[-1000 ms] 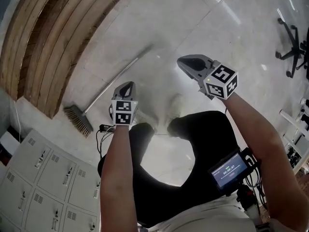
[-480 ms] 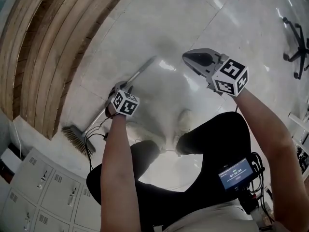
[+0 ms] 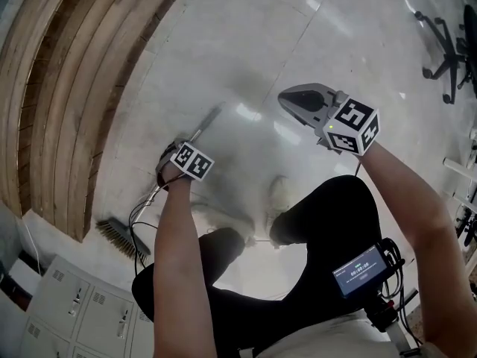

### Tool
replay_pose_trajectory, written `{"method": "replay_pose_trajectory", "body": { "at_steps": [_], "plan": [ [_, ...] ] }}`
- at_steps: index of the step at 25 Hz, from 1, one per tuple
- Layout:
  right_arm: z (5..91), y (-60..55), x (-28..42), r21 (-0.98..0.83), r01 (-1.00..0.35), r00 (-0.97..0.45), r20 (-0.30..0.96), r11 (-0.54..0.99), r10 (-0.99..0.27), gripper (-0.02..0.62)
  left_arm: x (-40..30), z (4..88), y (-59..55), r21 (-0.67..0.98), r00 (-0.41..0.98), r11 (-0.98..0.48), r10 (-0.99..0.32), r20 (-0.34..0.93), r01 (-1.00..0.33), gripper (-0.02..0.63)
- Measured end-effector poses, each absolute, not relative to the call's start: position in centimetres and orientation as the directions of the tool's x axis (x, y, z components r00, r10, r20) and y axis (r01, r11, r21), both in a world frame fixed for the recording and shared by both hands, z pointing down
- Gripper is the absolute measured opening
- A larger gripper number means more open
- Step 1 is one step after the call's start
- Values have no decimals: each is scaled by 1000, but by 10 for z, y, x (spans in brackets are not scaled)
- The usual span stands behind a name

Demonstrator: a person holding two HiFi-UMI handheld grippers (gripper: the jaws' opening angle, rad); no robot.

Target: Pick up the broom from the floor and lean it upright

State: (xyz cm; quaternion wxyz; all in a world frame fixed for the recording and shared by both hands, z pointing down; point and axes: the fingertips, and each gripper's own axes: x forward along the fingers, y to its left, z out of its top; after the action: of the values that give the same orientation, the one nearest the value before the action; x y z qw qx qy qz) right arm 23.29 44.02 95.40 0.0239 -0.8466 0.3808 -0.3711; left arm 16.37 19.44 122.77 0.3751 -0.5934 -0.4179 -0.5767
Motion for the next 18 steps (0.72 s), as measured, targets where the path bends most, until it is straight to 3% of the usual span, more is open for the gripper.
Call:
{"method": "replay_pose_trajectory", "body": {
  "at_steps": [5,11,18],
  "plan": [
    [905,437,224,-368,-572,456,600,-733,-657,16,190,1133,170,-25,91,-455,125,988,890,74],
    [816,371,193,-406,-661,339,589,-631,-734,16,202,977,88,-96,248,-596,178,952,797,72],
    [690,274,170,-439,-773,159,563,-457,-811,15,161,813,-39,-202,446,-796,94,890,571,74]
  ]
}}
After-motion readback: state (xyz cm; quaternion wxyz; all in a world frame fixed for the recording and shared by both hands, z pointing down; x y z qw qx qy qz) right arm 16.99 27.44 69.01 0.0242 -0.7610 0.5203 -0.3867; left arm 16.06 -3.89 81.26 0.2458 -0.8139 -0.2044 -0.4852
